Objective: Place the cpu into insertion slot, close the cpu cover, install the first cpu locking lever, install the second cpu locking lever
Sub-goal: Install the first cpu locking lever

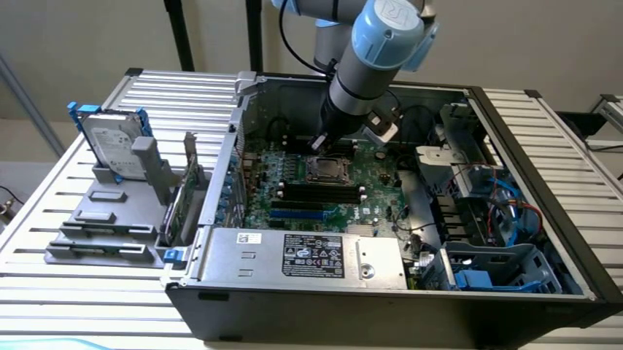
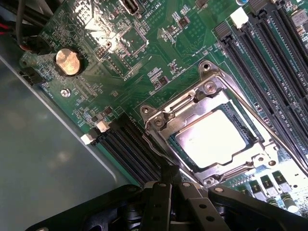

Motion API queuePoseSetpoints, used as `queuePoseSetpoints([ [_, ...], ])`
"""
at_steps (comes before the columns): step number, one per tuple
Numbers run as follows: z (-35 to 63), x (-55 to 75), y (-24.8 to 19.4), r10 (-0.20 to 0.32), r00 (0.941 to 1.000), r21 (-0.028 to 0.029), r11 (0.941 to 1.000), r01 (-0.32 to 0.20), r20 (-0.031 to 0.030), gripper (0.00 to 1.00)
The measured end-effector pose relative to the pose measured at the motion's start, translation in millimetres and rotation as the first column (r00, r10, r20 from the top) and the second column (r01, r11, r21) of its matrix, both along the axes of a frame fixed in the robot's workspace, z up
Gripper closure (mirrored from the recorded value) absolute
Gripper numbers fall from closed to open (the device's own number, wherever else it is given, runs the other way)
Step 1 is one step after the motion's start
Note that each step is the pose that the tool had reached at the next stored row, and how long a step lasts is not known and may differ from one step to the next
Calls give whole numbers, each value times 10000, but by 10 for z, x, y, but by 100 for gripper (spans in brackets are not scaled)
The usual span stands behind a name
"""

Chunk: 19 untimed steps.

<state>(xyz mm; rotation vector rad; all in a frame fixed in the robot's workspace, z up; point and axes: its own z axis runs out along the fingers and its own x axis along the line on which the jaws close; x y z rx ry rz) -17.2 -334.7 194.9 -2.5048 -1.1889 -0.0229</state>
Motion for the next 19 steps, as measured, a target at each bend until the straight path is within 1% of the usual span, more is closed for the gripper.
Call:
queuePoseSetpoints([
  [15,0,47,0,1,10000,1,10000,-1,1,89],
  [19,-4,51,-1,1,10000,1,10000,-1,15,89],
])
